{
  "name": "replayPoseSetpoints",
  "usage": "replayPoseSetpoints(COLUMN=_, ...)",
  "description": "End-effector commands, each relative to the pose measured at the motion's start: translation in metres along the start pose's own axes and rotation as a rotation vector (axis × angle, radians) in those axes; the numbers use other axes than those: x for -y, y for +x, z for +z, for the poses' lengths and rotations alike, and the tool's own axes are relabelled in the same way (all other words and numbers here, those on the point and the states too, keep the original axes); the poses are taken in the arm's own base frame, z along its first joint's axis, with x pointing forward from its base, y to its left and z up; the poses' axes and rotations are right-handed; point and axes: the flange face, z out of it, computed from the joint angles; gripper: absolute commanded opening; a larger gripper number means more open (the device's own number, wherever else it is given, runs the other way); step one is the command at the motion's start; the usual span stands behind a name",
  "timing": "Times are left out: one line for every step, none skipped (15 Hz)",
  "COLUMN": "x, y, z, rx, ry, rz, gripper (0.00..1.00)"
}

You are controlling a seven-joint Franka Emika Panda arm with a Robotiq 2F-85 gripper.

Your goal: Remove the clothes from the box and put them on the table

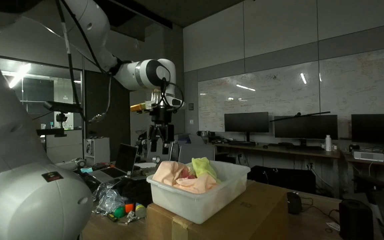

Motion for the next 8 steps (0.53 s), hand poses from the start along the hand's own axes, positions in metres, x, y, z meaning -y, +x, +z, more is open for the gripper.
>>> replayPoseSetpoints(x=-0.002, y=0.032, z=0.020, rx=0.074, ry=-0.078, rz=-0.101, gripper=1.00)
replayPoseSetpoints(x=-0.003, y=0.038, z=0.028, rx=0.094, ry=-0.103, rz=-0.129, gripper=1.00)
replayPoseSetpoints(x=-0.003, y=0.044, z=0.036, rx=0.111, ry=-0.125, rz=-0.159, gripper=1.00)
replayPoseSetpoints(x=-0.004, y=0.048, z=0.042, rx=0.127, ry=-0.144, rz=-0.187, gripper=1.00)
replayPoseSetpoints(x=-0.004, y=0.053, z=0.049, rx=0.141, ry=-0.161, rz=-0.223, gripper=1.00)
replayPoseSetpoints(x=-0.004, y=0.057, z=0.055, rx=0.153, ry=-0.176, rz=-0.250, gripper=1.00)
replayPoseSetpoints(x=-0.004, y=0.061, z=0.060, rx=0.166, ry=-0.185, rz=-0.275, gripper=1.00)
replayPoseSetpoints(x=-0.005, y=0.065, z=0.065, rx=0.171, ry=-0.196, rz=-0.298, gripper=1.00)
